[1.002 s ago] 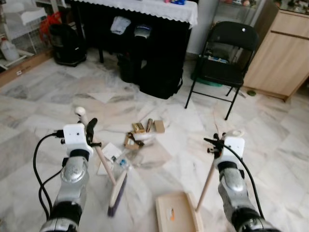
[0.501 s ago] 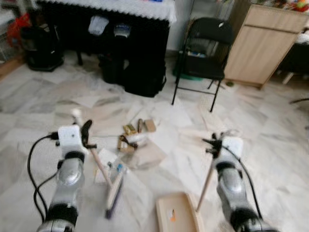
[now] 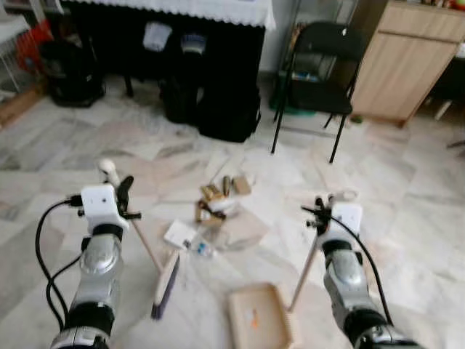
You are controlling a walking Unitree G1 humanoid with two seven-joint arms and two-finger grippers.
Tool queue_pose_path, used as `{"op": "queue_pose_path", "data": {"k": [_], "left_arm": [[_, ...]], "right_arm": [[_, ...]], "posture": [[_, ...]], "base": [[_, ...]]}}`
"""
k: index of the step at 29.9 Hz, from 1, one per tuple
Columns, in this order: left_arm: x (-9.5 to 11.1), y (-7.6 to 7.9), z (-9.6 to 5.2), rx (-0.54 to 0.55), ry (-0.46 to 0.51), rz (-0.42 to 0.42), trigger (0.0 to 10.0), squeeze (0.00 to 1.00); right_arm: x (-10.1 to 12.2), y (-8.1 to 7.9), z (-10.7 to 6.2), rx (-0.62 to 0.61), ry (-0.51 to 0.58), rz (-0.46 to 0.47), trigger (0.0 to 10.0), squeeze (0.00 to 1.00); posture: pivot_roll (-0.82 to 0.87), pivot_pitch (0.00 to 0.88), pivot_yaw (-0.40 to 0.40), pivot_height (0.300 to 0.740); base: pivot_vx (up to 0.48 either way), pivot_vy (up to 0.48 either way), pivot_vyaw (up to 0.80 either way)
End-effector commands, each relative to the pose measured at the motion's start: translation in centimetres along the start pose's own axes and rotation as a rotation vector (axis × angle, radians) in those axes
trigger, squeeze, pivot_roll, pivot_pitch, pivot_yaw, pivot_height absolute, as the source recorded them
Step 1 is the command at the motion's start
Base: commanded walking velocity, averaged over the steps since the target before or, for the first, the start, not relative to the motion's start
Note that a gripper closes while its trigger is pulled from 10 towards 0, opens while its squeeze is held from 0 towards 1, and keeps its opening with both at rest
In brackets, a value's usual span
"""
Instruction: Sweep floor
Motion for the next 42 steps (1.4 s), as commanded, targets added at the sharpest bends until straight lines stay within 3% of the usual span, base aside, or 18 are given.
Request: {"op": "queue_pose_path", "data": {"k": [1, 33, 42], "left_arm": [[0.83, 0.90, 0.47, -0.025, 0.035, -0.006, 10.0, 0.00], [0.60, 1.11, 0.44, -0.028, 0.027, -0.010, 10.0, 0.00], [0.23, 1.78, 0.24, -0.063, 0.014, -0.012, 10.0, 0.00]], "right_arm": [[0.15, 1.08, 0.05, -0.029, 0.015, -0.007, 10.0, 0.00], [-0.04, 1.14, -0.01, -0.033, 0.005, -0.007, 10.0, 0.00], [-0.07, 1.18, -0.03, -0.031, 0.005, -0.008, 10.0, 0.00]], "posture": [[0.02, 0.000, -0.056, 0.740], [0.02, 0.000, -0.057, 0.740], [0.02, 0.000, -0.060, 0.740]], "base": [[0.000, 0.315, 0.00], [0.000, 0.310, -0.07], [0.000, 0.000, 0.00]]}}
Point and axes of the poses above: a point about 5 cm out from each wrist's last joint towards the gripper, its own z axis pointing out of the wrist towards the gripper, its own x axis along the axis of the wrist's last joint, y = z × x, the point moved 3 cm from there along z, pointing out of the wrist towards the gripper, and after that the axes turned 9 degrees about -z, right-handed, at the moved point
